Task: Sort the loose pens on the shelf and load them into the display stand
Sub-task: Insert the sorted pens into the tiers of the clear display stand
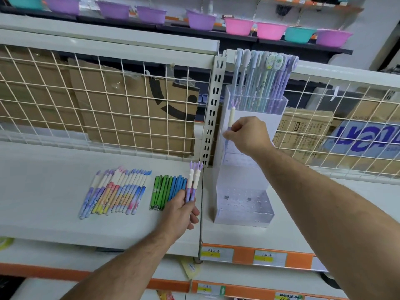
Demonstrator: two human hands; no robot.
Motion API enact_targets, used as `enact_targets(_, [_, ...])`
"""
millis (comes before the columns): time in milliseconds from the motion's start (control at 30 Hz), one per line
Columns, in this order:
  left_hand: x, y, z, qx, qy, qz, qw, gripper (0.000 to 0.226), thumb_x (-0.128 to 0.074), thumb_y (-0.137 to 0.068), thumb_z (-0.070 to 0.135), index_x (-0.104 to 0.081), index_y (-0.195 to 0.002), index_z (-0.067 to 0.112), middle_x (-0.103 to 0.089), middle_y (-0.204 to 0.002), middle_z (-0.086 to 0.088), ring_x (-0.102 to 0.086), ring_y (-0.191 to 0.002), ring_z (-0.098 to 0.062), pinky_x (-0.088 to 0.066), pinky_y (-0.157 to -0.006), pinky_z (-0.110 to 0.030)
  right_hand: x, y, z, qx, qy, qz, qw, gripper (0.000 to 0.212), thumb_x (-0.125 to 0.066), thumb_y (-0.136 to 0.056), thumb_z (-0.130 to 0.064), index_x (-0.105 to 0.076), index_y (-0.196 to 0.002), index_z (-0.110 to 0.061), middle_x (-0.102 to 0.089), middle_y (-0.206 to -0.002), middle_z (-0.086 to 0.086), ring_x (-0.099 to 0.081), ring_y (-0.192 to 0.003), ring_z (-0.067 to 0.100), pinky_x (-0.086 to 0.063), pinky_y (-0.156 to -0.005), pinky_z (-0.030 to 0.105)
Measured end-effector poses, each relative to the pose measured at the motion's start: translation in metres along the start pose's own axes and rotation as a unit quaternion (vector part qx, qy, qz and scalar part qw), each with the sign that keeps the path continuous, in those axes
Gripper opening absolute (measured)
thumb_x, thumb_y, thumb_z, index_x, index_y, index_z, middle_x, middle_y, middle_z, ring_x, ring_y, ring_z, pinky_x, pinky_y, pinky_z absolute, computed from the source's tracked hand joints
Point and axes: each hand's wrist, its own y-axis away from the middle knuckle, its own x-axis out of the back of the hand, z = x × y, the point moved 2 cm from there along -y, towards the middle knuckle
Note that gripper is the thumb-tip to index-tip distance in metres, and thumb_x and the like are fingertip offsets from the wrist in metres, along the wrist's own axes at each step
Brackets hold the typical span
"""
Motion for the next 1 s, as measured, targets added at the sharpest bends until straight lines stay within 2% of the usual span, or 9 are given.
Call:
enact_targets(67, [0.000, 0.001, 0.000, -0.002, 0.004, 0.000, 1.000, 0.018, -0.048, -0.102, 0.010, -0.061, -0.100, 0.023, -0.067, -0.086, -0.020, -0.062, -0.065, -0.026, -0.052, -0.052, -0.033, -0.001, 0.011, 0.000, 0.007, 0.000, 0.035, 0.999, 0.017, -0.074, -0.087, -0.030, -0.067, -0.085, -0.014, -0.067, -0.080, -0.001, -0.063, -0.069, 0.017, -0.057, -0.065, 0.034])
enact_targets(167, [0.000, 0.001, 0.001, -0.001, 0.012, 0.004, 1.000, 0.022, -0.047, -0.101, 0.007, -0.062, -0.099, 0.024, -0.067, -0.086, -0.022, -0.062, -0.065, -0.027, -0.050, -0.051, -0.032, -0.010, 0.042, 0.000, 0.026, -0.018, 0.061, 0.998, 0.018, -0.066, -0.090, -0.028, -0.065, -0.075, -0.016, -0.064, -0.068, -0.005, -0.059, -0.063, 0.011, -0.048, -0.057, 0.025])
enact_targets(267, [0.000, 0.001, 0.001, 0.003, 0.019, 0.005, 1.000, 0.023, -0.046, -0.101, 0.006, -0.063, -0.100, 0.022, -0.067, -0.083, -0.021, -0.062, -0.064, -0.027, -0.049, -0.050, -0.033, -0.033, 0.079, 0.005, 0.019, -0.023, -0.031, 0.999, 0.025, -0.066, -0.089, -0.026, -0.061, -0.065, -0.018, -0.060, -0.059, -0.007, -0.053, -0.054, 0.008, -0.045, -0.051, 0.022])
enact_targets(400, [-0.001, 0.002, 0.001, 0.007, 0.027, -0.002, 1.000, 0.018, -0.047, -0.102, 0.008, -0.063, -0.100, 0.017, -0.065, -0.075, -0.013, -0.063, -0.061, -0.027, -0.048, -0.050, -0.034, -0.071, 0.105, 0.021, -0.024, -0.023, -0.158, 0.987, 0.022, -0.071, -0.085, -0.021, -0.066, -0.065, -0.014, -0.067, -0.065, 0.006, -0.066, -0.064, 0.024, -0.056, -0.067, 0.036])
enact_targets(467, [-0.002, 0.002, 0.001, 0.003, 0.024, -0.008, 1.000, 0.016, -0.048, -0.103, 0.011, -0.063, -0.100, 0.017, -0.065, -0.074, -0.012, -0.063, -0.061, -0.027, -0.048, -0.051, -0.034, -0.081, 0.109, 0.025, -0.035, -0.056, -0.172, 0.983, 0.016, -0.071, -0.085, -0.017, -0.071, -0.072, -0.008, -0.070, -0.072, 0.013, -0.068, -0.069, 0.029, -0.058, -0.071, 0.043])
enact_targets(633, [-0.002, 0.003, 0.000, 0.007, 0.027, -0.019, 0.999, 0.017, -0.049, -0.104, 0.015, -0.065, -0.098, 0.016, -0.065, -0.074, -0.011, -0.064, -0.063, -0.027, -0.051, -0.054, -0.036, -0.089, 0.110, 0.028, -0.037, -0.075, -0.169, 0.982, 0.009, -0.070, -0.087, -0.014, -0.070, -0.079, -0.010, -0.073, -0.076, 0.008, -0.072, -0.072, 0.024, -0.061, -0.074, 0.044])
enact_targets(700, [-0.002, 0.003, 0.001, 0.010, 0.036, -0.021, 0.999, 0.019, -0.048, -0.104, 0.016, -0.065, -0.097, 0.016, -0.065, -0.075, -0.013, -0.064, -0.063, -0.027, -0.051, -0.055, -0.036, -0.084, 0.107, 0.024, -0.022, -0.075, -0.149, 0.986, 0.008, -0.067, -0.088, -0.017, -0.067, -0.081, -0.013, -0.073, -0.078, 0.005, -0.073, -0.073, 0.021, -0.061, -0.073, 0.043])
enact_targets(833, [-0.001, 0.003, 0.001, 0.020, 0.039, -0.013, 0.999, 0.021, -0.045, -0.104, 0.012, -0.062, -0.093, 0.007, -0.064, -0.077, -0.018, -0.060, -0.062, -0.027, -0.048, -0.052, -0.033, -0.048, 0.086, 0.005, 0.001, -0.099, -0.068, 0.993, 0.012, -0.061, -0.094, -0.018, -0.062, -0.082, -0.016, -0.073, -0.071, 0.001, -0.071, -0.067, 0.014, -0.053, -0.056, 0.028])
enact_targets(1000, [-0.001, 0.006, 0.005, 0.033, 0.065, -0.016, 0.997, 0.022, -0.043, -0.105, 0.009, -0.057, -0.098, -0.006, -0.057, -0.076, -0.018, -0.053, -0.065, -0.026, -0.041, -0.049, -0.028, 0.007, 0.043, -0.015, 0.011, -0.139, 0.042, 0.989, 0.015, -0.062, -0.095, -0.017, -0.059, -0.080, -0.017, -0.072, -0.070, 0.000, -0.074, -0.069, 0.018, -0.061, -0.062, 0.042])
